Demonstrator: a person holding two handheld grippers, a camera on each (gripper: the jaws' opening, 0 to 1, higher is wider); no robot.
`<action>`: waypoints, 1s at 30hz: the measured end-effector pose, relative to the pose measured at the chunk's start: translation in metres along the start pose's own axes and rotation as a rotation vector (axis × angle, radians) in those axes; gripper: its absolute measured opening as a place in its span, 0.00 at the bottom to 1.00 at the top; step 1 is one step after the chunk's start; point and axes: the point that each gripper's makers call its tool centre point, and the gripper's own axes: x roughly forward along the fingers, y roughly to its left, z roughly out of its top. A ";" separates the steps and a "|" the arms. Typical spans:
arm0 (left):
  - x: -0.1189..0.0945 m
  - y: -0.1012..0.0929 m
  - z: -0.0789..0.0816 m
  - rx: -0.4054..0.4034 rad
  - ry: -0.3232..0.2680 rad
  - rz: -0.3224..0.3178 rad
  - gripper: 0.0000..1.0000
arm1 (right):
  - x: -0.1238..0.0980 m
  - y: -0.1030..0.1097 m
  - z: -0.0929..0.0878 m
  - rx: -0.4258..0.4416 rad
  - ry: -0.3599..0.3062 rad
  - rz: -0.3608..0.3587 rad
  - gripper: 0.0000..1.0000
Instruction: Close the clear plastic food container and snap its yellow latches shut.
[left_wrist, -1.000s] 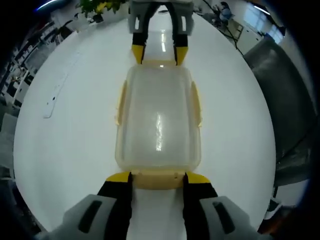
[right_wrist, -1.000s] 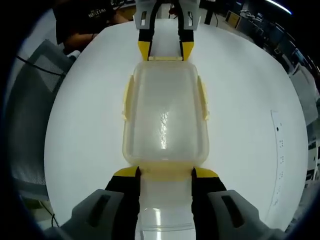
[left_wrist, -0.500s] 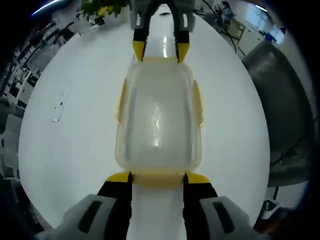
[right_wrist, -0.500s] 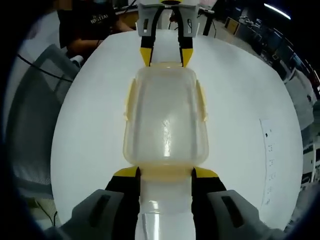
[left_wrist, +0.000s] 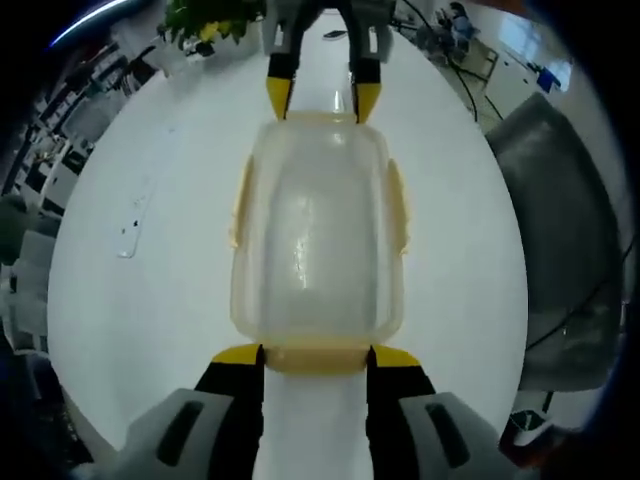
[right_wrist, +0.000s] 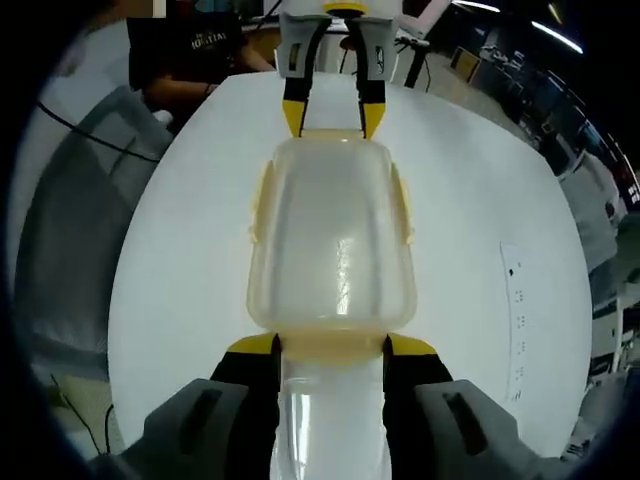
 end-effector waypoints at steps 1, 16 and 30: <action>-0.001 0.000 0.003 0.001 0.001 0.001 0.34 | -0.004 0.000 -0.002 0.002 -0.002 -0.002 0.37; 0.003 0.007 0.070 0.037 -0.021 0.052 0.34 | -0.045 -0.004 -0.055 0.008 0.006 -0.061 0.37; 0.023 0.017 0.124 0.049 -0.018 0.037 0.34 | -0.070 -0.006 -0.111 0.024 0.010 -0.072 0.37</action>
